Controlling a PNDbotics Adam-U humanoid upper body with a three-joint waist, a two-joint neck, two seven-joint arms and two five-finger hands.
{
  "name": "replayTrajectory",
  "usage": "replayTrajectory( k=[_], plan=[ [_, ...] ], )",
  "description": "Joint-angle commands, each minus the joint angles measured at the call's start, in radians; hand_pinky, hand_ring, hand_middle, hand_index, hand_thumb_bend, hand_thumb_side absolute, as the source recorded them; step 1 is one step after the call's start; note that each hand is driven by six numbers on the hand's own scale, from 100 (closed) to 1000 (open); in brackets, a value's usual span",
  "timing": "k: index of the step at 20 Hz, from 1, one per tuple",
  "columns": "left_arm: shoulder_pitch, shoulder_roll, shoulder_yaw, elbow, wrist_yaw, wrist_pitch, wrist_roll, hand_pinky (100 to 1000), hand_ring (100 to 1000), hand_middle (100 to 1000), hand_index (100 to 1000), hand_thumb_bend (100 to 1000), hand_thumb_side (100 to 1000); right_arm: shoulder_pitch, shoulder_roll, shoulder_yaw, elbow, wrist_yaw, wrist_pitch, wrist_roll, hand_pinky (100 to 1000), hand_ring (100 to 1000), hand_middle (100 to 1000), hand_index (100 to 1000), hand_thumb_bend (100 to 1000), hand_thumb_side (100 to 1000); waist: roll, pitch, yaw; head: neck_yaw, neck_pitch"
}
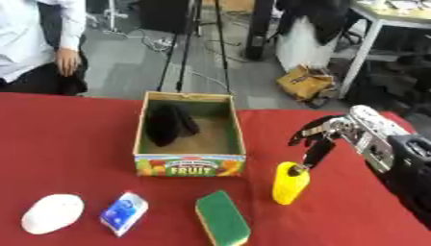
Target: Pick up objects on the table and place them in the box.
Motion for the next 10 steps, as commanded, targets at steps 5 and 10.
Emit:
replayTrajectory(
  k=[5, 10],
  plan=[
    [-0.005, 0.039, 0.011, -0.014, -0.001, 0.003, 0.001, 940, 952, 807, 866, 100, 1000, -0.002, -0.075, 0.011, -0.071, -0.051, 0.019, 0.000, 887, 971, 1000, 1000, 544, 527, 0.005, -0.023, -0.003, -0.005, -0.013],
    [-0.006, 0.040, 0.010, -0.014, 0.000, 0.003, 0.000, 939, 952, 806, 866, 100, 1000, -0.027, -0.049, 0.021, -0.045, -0.042, 0.036, 0.000, 888, 973, 1000, 1000, 543, 527, 0.007, -0.024, -0.004, -0.005, -0.013]
  ],
)
